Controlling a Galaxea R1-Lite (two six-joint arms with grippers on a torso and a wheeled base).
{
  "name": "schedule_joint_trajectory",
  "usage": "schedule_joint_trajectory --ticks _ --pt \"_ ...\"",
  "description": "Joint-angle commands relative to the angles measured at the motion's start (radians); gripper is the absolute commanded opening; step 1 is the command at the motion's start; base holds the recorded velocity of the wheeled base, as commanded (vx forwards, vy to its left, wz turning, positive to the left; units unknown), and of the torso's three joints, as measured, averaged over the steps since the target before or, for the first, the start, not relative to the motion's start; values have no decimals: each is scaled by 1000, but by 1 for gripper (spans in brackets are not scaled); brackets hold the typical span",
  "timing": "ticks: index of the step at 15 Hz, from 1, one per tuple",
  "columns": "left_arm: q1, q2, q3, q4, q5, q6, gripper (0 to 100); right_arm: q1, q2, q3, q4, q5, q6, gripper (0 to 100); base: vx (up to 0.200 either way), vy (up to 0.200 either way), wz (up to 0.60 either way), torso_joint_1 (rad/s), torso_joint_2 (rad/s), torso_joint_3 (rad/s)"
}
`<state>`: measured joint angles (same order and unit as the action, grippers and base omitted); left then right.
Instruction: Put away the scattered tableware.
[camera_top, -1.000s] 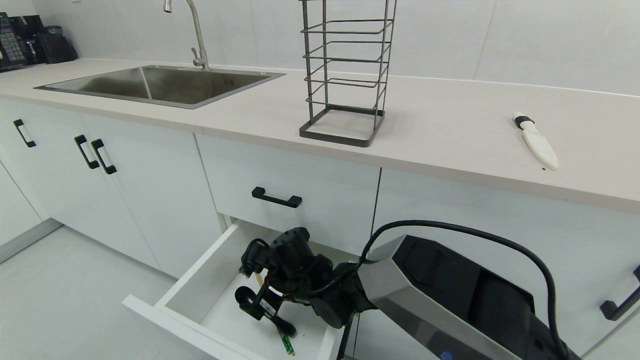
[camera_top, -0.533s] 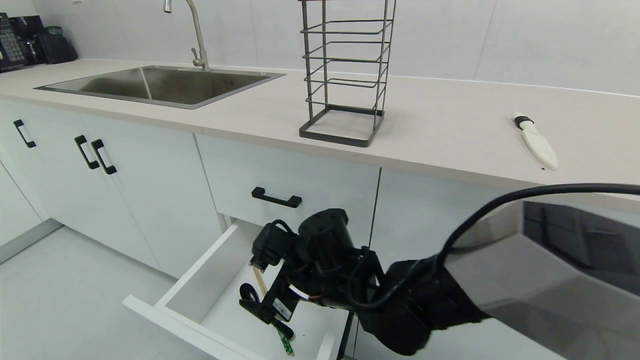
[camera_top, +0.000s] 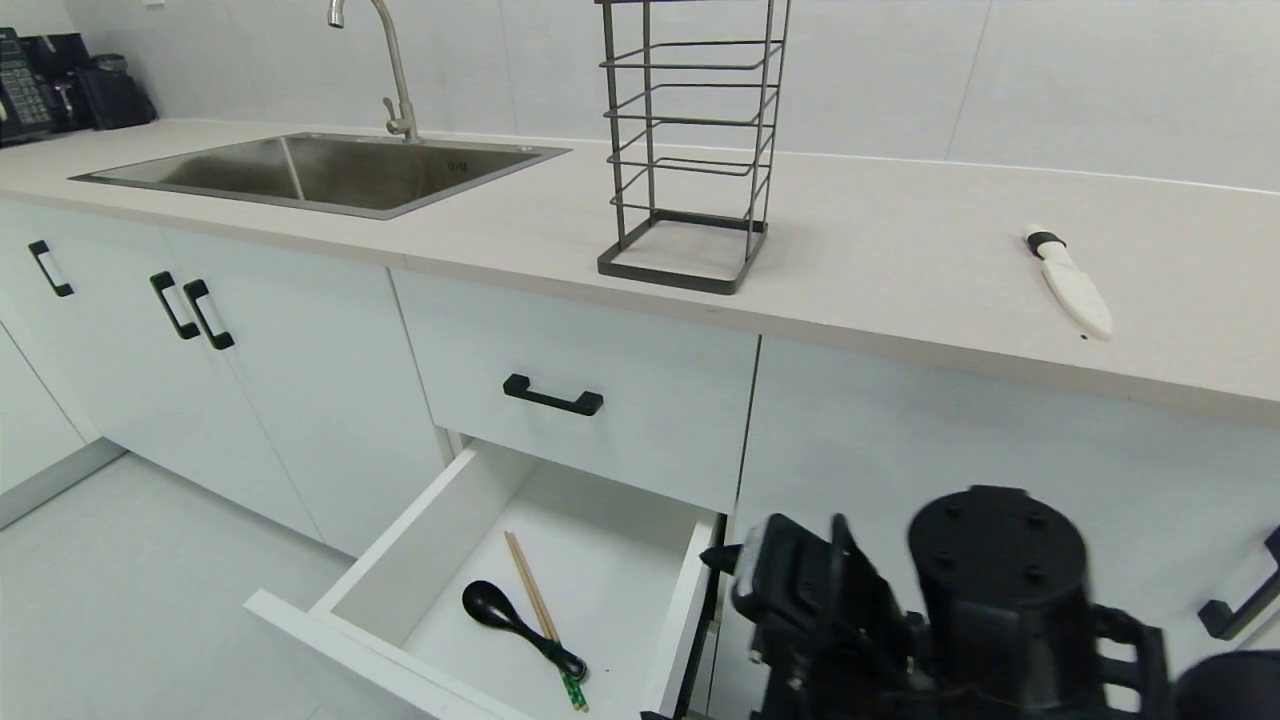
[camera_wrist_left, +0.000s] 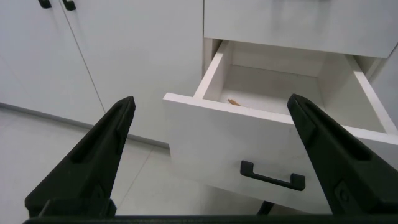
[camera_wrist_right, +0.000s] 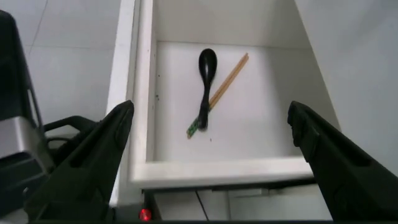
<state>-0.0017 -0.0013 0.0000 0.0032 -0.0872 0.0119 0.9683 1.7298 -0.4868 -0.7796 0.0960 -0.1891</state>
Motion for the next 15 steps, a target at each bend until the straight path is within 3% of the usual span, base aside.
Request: schedule_joint_trajectory --ticks 1,2,5,8,9,10,13,14,15 --pt "0 1 0 0 0 0 100 -51 -234 163 3 -4 0 100 0 0 0 0 0 0" --pt "0 1 0 0 0 0 100 -89 -378 287 20 -2 0 100 0 0 0 0 0 0" --pt "0 1 0 0 0 0 100 -181 -693 487 121 1 0 100 0 0 0 0 0 0" --pt "0 1 0 0 0 0 100 -200 -1015 476 372 -5 10 100 0 0 0 0 0 0" --pt "0 1 0 0 0 0 100 -201 -1030 478 382 -5 13 100 0 0 0 0 0 0" --pt "0 1 0 0 0 0 100 -221 -1201 461 516 -13 77 100 0 0 0 0 0 0" --pt "0 1 0 0 0 0 100 -310 -1369 455 595 -78 139 100 0 0 0 0 0 0" --pt "0 1 0 0 0 0 100 -401 -1437 455 643 -105 146 100 0 0 0 0 0 0" --pt "0 1 0 0 0 0 100 -401 -1437 455 643 -105 146 100 0 0 0 0 0 0"
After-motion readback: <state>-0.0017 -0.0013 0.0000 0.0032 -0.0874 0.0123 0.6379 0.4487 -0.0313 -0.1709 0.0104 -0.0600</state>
